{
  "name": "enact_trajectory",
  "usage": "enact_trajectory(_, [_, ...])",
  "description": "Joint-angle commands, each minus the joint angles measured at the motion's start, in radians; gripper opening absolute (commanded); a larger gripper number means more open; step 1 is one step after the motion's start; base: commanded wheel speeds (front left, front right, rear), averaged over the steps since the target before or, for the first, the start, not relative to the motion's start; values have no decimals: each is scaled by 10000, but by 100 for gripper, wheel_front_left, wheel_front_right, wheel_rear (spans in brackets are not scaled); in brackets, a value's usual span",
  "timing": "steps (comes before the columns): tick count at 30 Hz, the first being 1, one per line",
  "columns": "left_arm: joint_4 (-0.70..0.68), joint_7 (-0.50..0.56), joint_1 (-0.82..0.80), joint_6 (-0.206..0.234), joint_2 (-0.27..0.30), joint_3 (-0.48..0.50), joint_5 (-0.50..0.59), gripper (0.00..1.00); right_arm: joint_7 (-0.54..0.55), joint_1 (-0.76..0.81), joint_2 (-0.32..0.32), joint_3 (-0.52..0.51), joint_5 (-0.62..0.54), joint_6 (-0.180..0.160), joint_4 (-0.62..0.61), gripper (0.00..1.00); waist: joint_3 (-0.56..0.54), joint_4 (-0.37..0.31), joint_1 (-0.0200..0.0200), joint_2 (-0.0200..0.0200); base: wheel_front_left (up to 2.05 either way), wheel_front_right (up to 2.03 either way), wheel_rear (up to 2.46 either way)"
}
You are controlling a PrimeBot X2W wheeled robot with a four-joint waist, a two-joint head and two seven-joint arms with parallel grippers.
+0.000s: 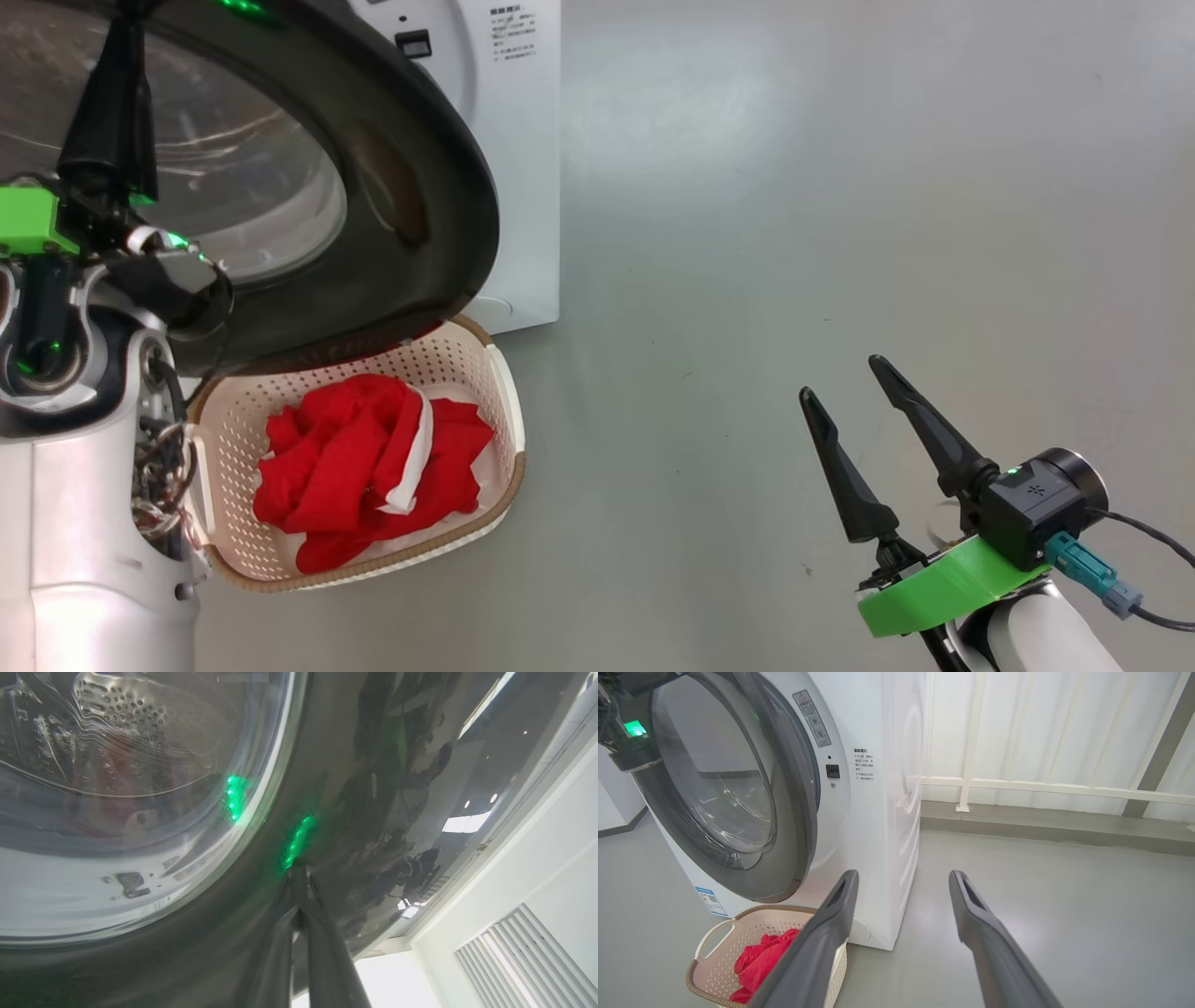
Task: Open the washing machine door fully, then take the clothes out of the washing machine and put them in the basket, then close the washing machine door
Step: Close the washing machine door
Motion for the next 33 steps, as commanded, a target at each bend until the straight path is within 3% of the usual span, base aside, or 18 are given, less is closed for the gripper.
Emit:
enact_trajectory(1, [-173,33,-355,-229,387,206,56,0,-65,-245,-104,180,-23,35,-241,100,26,-28,0,0,0,0,0])
enact_trajectory(8, [-110,207,-187,-413,204,134,-101,0,-65,-242,-110,69,-71,35,-225,100,-104,92,0,0,0,0,0])
enact_trajectory(9, [-155,207,-104,-430,165,126,-127,15,-65,-228,-105,57,-74,35,-226,100,-146,141,0,0,0,0,0])
enact_trajectory(10, [-208,154,-2,-424,137,124,-109,46,-65,-217,-97,56,-70,35,-229,100,-175,184,0,0,0,0,0])
enact_trajectory(11, [-272,115,112,-417,111,103,-81,84,-65,-205,-91,59,-66,35,-230,100,-203,229,0,0,0,0,0])
enact_trajectory(12, [-347,111,240,-417,79,64,-69,100,-65,-185,-84,50,-58,35,-225,100,-242,288,0,0,0,0,0])
enact_trajectory(22, [-1524,257,1927,-108,-138,-234,-247,100,-65,12,-40,-74,-42,35,-195,100,-641,910,0,0,0,0,0])
enact_trajectory(33, [-3514,-223,4501,-212,-8,-627,971,100,-65,72,153,-201,-92,35,-257,100,-901,1552,0,0,0,0,0])
